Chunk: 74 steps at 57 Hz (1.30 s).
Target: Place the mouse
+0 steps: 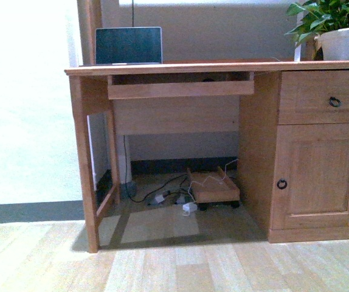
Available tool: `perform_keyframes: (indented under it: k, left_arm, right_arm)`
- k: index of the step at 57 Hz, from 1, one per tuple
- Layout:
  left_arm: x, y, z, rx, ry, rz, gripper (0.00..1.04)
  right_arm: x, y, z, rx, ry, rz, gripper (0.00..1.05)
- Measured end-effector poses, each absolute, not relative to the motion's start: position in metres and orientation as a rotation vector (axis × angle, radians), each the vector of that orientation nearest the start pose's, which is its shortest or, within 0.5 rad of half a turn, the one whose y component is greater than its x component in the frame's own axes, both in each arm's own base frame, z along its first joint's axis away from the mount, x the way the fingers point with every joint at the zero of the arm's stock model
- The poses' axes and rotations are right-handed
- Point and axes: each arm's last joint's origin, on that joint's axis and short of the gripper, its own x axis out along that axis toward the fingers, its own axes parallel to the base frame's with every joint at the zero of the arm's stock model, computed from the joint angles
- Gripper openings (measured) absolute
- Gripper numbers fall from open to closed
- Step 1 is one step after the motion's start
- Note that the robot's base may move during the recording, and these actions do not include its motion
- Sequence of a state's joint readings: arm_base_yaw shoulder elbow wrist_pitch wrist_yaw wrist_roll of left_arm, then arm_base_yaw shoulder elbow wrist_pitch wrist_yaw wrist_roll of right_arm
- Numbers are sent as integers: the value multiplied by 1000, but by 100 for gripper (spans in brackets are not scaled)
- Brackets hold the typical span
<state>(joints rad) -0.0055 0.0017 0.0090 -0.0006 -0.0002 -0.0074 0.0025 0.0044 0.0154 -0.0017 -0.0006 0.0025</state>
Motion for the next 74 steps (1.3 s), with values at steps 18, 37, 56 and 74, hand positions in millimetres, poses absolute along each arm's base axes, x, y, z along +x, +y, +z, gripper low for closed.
perform_keyframes:
  k: [18,37,56,74]
  left_arm:
    - [97,-1,166,-7,-7,-5,97]
    - [97,-1,166,-7,-7,-5,97]
    - [97,-1,166,-7,-7,-5,97]
    - [97,-1,166,-7,-7,-5,97]
  right_arm:
    - [97,0,168,2,-9,3,104]
    - [97,0,168,2,-9,3,104]
    - [97,0,168,2,-9,3,104]
    - [97,0,168,2,-9,3,104]
